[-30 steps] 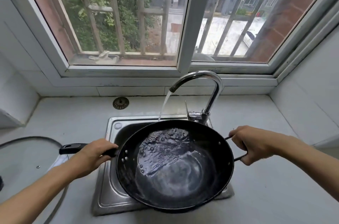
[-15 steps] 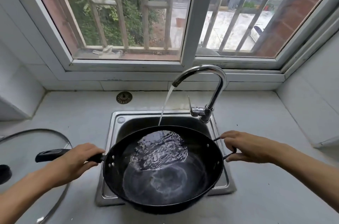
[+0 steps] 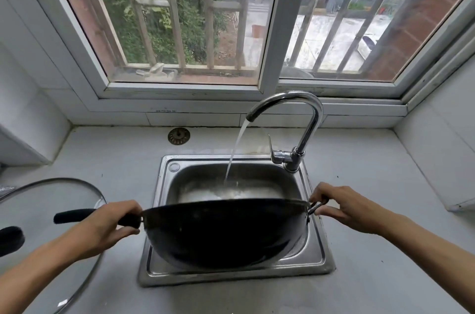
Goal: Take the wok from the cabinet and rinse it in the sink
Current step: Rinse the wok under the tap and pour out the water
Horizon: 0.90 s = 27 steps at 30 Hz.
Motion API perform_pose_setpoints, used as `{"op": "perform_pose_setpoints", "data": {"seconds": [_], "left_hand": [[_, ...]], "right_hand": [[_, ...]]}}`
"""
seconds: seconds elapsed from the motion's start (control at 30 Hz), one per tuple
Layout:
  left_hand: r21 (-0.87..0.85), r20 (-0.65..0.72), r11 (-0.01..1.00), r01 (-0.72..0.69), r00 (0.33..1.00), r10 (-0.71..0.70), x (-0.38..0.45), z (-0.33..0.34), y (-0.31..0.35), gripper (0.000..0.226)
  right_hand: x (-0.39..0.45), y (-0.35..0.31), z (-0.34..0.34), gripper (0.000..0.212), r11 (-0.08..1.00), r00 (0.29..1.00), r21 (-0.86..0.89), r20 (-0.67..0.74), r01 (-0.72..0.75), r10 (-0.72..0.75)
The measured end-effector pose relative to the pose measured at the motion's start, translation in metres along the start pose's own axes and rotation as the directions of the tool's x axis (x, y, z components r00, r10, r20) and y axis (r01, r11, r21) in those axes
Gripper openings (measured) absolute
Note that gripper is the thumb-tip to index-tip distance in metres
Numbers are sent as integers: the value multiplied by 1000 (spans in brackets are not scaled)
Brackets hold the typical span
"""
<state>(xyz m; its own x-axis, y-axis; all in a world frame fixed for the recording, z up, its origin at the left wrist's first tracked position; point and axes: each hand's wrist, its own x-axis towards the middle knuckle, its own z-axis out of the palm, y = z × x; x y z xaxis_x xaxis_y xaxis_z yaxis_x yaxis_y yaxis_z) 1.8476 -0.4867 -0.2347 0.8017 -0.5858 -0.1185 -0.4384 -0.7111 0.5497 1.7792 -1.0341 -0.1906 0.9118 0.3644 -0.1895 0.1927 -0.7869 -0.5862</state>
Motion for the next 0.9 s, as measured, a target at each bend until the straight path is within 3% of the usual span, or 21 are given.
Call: {"op": "perform_pose_setpoints", "data": {"seconds": [0.2, 0.37, 0.7, 0.8, 0.9], "left_hand": [[43, -63, 999, -3, 998, 6, 11, -1, -4, 24], [31, -28, 999, -41, 999, 42, 25, -4, -2, 18], [176, -242, 984, 27, 970, 17, 48, 2, -16, 37], [226, -248, 974, 5, 967, 52, 51, 8, -15, 39], [222, -252, 975, 2, 966, 55, 53, 13, -16, 38]], "right_hand": [[5, 13, 17, 52, 980, 943, 195, -320, -26, 89], [18, 14, 21, 49, 948, 862, 316, -473, -30, 185], [37, 32, 31, 34, 940, 844, 337, -487, -53, 223], [41, 37, 36, 46, 937, 844, 345, -485, -57, 229], [48, 42, 39, 41, 928, 838, 367, -483, -70, 254]]}}
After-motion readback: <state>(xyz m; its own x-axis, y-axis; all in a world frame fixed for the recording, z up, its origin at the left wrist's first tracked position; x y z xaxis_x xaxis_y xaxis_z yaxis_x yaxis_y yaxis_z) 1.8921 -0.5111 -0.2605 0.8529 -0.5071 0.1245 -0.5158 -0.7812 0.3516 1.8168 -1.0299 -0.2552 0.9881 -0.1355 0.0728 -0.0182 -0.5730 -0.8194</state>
